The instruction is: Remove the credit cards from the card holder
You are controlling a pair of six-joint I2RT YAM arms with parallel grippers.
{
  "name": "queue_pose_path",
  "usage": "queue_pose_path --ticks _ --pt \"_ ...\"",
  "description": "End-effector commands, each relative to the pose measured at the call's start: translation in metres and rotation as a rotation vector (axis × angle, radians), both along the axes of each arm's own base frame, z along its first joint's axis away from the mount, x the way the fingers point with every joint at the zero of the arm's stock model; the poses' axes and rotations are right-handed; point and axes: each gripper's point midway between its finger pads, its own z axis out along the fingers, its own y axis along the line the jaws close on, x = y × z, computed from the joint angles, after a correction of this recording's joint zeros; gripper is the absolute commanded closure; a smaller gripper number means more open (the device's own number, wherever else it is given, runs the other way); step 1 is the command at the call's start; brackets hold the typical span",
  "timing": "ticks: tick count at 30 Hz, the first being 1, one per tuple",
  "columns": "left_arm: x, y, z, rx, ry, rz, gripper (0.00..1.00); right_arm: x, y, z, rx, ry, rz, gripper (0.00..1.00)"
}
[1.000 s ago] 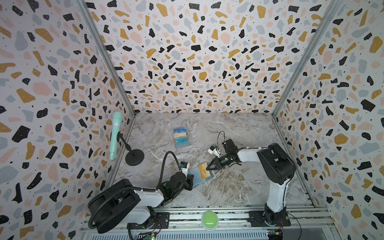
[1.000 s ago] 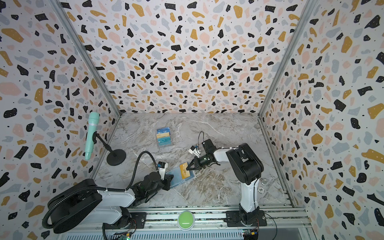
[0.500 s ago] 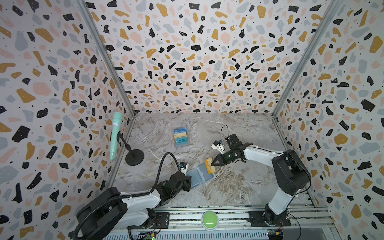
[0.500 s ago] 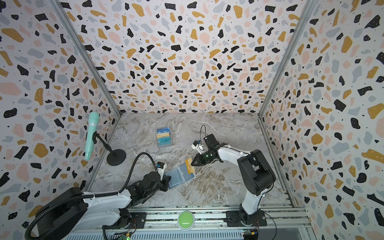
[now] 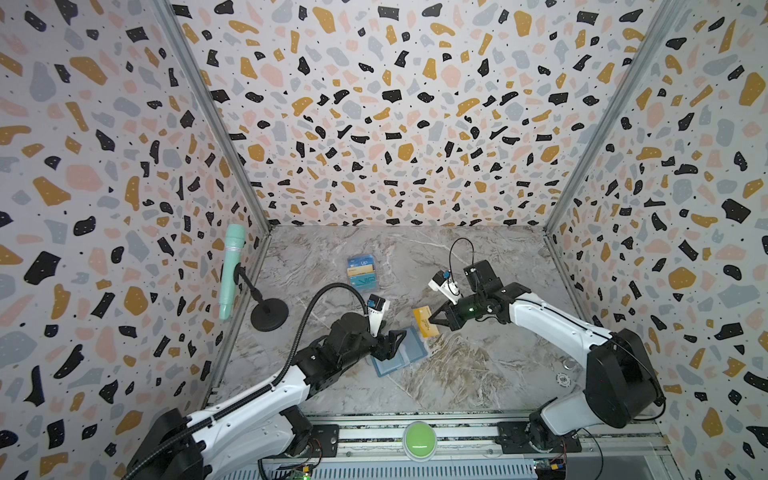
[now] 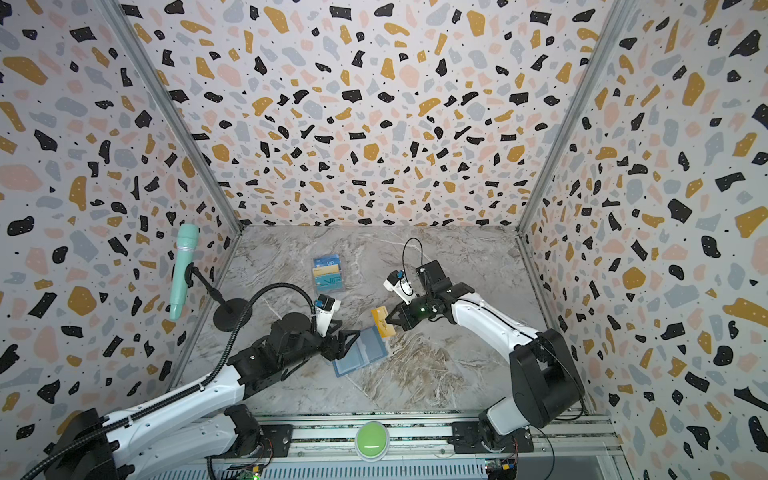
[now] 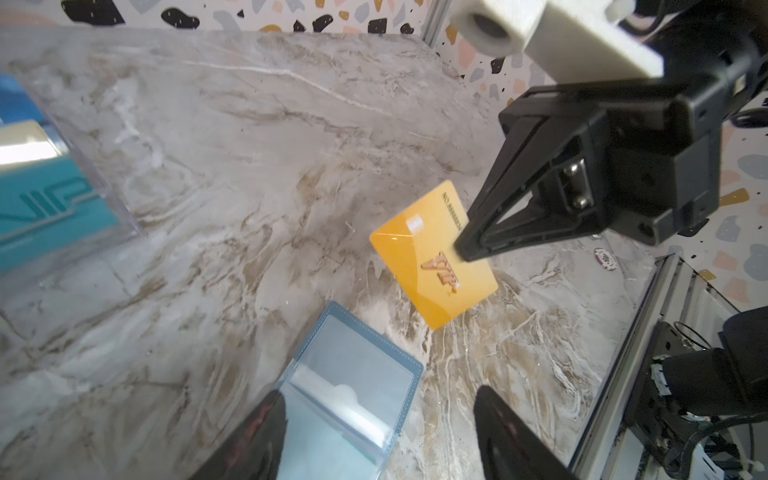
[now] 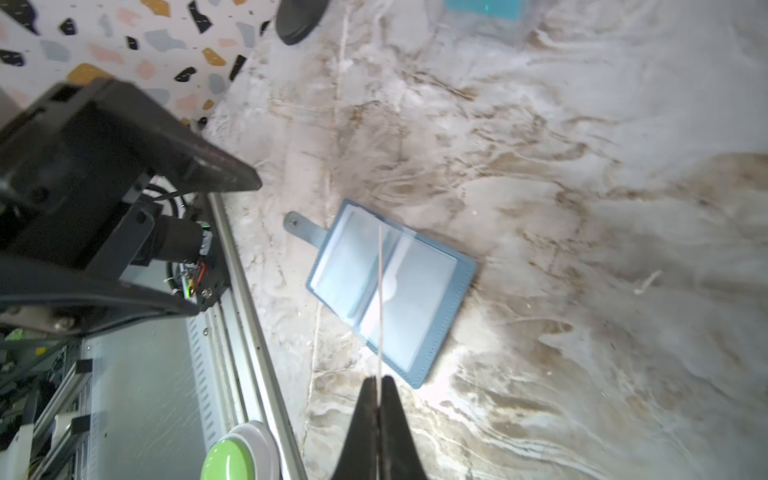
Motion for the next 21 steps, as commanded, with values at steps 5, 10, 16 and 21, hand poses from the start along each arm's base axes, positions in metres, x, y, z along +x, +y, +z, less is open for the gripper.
queue_pose_path --ticks 5,10,16,21 --pt "-0.016 -0.005 0.068 0.084 -0.107 -0.194 0.26 -0.049 0.015 0.044 0.149 -0.079 0.242 1.00" --pt "-0.037 -0.003 0.079 0.108 -0.071 -0.355 0.26 -0.061 0.024 0.055 0.195 -0.125 0.319 1.00" --pt "-0.027 0.011 0.075 0.135 -0.053 -0.355 0.31 -0.071 0.030 0.062 0.240 -0.155 0.382 1.00" --pt "-0.030 0.004 0.062 0.105 0.007 -0.460 0.42 -0.075 0.032 0.070 0.266 -0.190 0.401 1.00"
